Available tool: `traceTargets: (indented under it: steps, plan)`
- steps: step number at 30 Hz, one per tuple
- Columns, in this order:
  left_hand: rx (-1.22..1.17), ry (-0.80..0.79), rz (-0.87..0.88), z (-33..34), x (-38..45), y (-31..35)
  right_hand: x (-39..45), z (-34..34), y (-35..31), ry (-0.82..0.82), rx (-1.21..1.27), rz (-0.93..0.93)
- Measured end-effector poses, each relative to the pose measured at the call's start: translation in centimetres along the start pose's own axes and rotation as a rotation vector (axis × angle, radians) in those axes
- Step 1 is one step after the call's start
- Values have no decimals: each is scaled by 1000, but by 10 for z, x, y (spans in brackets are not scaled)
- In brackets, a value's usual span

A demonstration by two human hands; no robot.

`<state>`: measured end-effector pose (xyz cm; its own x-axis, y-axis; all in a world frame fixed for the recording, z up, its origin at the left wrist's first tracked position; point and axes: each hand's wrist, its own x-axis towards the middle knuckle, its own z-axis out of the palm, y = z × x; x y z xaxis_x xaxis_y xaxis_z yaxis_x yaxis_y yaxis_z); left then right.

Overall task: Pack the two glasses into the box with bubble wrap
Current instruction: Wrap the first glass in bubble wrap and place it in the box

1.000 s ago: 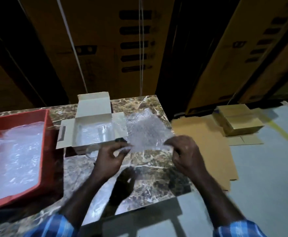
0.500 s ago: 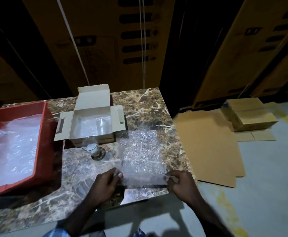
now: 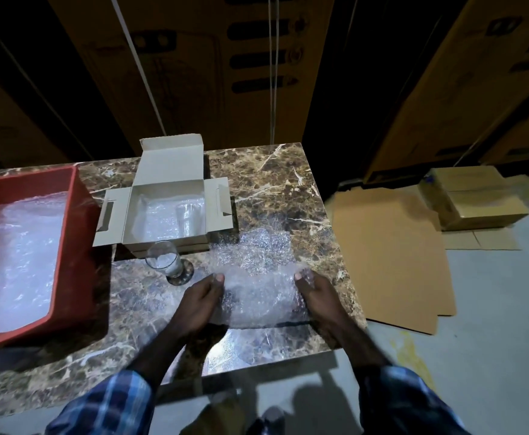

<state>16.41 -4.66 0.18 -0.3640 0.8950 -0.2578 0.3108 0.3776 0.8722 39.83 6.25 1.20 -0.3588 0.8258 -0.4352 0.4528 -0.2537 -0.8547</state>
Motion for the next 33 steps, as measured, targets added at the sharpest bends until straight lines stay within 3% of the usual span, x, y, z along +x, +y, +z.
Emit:
traceTargets:
  steps: [12, 16, 22, 27, 33]
  plan:
    - [-85, -68, -197, -7, 18, -9, 61, -2, 0, -83, -308, 87]
    - [-5, 97, -192, -3, 16, -17, 70, 5, -6, -81, -212, 76]
    - [130, 212, -90, 6, 17, -26, 81, 7, -3, -2, -144, 58]
    - [246, 196, -89, 12, 28, -33, 75, 16, 1, 39, -428, -41]
    - [373, 331, -82, 20, 23, -48, 68, 32, 17, 53, -701, -67]
